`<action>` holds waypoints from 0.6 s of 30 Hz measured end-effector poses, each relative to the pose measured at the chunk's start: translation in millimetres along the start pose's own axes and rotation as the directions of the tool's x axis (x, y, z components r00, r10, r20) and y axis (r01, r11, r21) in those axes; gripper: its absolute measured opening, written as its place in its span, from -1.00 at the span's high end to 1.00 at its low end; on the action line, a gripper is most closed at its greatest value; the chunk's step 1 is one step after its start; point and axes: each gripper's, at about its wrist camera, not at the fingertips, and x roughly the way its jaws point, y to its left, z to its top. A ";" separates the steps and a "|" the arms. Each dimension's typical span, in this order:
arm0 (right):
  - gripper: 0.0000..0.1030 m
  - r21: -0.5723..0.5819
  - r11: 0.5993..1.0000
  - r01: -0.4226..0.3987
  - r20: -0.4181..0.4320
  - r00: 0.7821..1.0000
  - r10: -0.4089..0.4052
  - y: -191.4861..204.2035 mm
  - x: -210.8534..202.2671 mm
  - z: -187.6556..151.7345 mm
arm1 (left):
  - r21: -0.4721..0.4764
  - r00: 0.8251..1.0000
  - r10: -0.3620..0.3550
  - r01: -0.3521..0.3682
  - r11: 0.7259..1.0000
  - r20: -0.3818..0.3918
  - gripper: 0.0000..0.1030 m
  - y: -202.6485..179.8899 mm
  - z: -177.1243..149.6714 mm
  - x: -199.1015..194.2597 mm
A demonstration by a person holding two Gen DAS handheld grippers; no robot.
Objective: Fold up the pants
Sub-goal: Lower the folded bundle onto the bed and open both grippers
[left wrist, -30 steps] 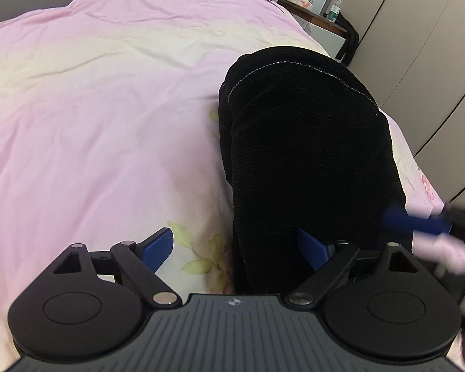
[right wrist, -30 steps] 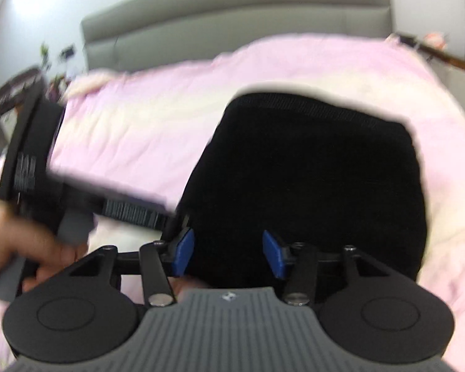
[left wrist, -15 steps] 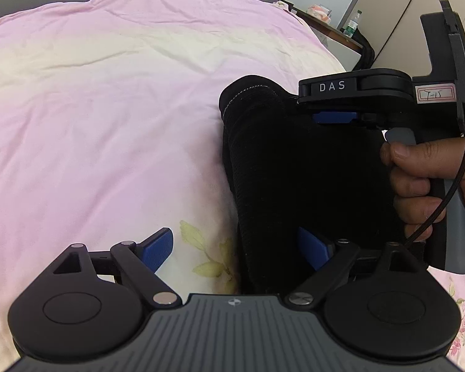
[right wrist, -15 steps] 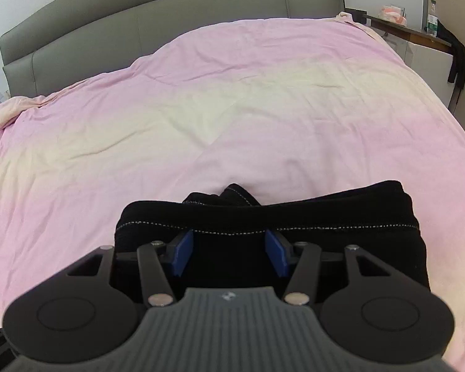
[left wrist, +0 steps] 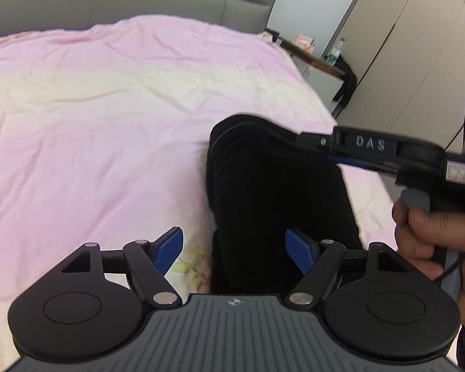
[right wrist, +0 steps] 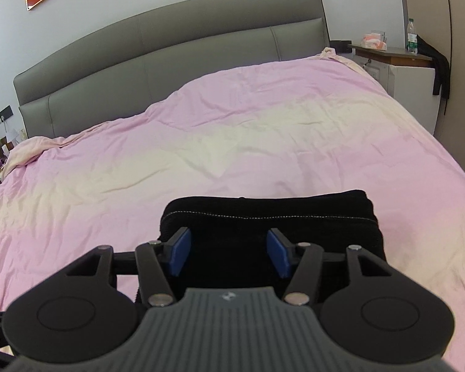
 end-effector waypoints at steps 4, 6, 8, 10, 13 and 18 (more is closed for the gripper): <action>-0.27 -0.002 1.000 0.023 0.048 0.999 -0.023 8.0 -57.5 -2.5 | 0.038 0.998 0.027 -0.030 0.999 0.060 -0.80 -18.2 2.4 -30.1; -0.37 0.001 1.000 0.020 0.087 0.996 -0.020 9.2 -90.0 -5.8 | 0.036 0.995 0.059 -0.062 0.997 0.080 -0.86 -24.8 -0.8 -42.3; -0.52 0.015 0.999 0.035 0.119 0.992 -0.037 9.2 -119.9 -10.6 | 0.038 0.995 0.051 -0.054 0.998 0.086 -0.97 -32.2 0.8 -51.1; -0.61 0.044 0.998 0.044 0.130 0.990 -0.049 8.2 -145.7 -17.5 | 0.040 0.996 0.045 -0.048 0.998 0.083 -1.00 -39.9 -1.2 -60.0; -0.74 0.066 0.995 0.069 0.123 0.990 -0.076 11.6 -173.8 -32.2 | 0.097 0.996 0.070 -0.075 0.992 0.053 -1.00 -58.4 -3.3 -69.6; -0.90 0.053 0.970 0.236 0.094 0.966 -0.240 24.3 -196.4 -60.5 | 0.184 0.982 0.177 -0.187 0.965 0.071 -1.00 -84.5 -18.3 -84.6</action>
